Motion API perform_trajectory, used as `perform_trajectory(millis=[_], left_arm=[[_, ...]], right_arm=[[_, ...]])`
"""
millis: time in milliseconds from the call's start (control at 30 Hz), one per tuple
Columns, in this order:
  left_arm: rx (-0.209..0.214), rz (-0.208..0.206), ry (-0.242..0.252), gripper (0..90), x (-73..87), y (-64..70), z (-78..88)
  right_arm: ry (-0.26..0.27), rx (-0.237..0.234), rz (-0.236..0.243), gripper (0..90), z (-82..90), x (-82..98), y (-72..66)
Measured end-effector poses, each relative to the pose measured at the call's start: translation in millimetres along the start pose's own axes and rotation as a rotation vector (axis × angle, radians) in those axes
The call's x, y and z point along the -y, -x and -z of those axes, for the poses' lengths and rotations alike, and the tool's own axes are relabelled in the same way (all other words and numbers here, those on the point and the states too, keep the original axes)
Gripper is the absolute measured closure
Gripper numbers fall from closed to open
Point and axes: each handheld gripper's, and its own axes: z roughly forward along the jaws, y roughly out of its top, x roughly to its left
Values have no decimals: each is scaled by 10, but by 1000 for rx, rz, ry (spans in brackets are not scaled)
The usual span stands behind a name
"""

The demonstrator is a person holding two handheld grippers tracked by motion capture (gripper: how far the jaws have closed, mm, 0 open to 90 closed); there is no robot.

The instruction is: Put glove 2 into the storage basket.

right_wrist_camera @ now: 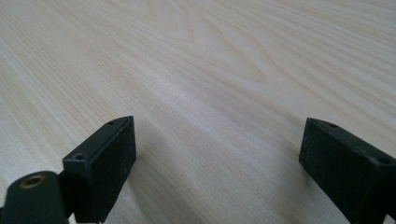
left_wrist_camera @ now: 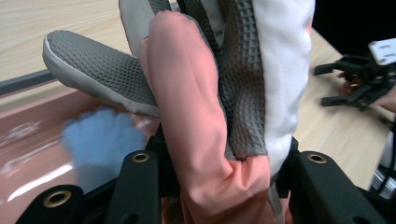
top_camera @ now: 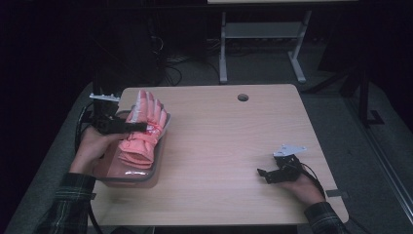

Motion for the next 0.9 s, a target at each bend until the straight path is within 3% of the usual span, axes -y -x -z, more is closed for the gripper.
perform_trajectory(millis=[133, 233, 467, 600, 900], left_arm=[[-56, 26, -17, 573, 92, -157, -31], [-70, 50, -33, 571, 157, -244, -99], [-102, 57, -121, 560, 302, -362, -356], [-91, 75, -152, 554, 391, -425, -501], [-66, 106, -128, 542, 481, -496, -561]], right_arm=[[-1, 0, -2, 103, 1, 0, -2], [0, 0, 0, 103, 0, 0, 0], [1, 0, 0, 103, 0, 0, 0], [1, 0, 0, 103, 0, 0, 0], [0, 0, 0, 103, 0, 0, 0]])
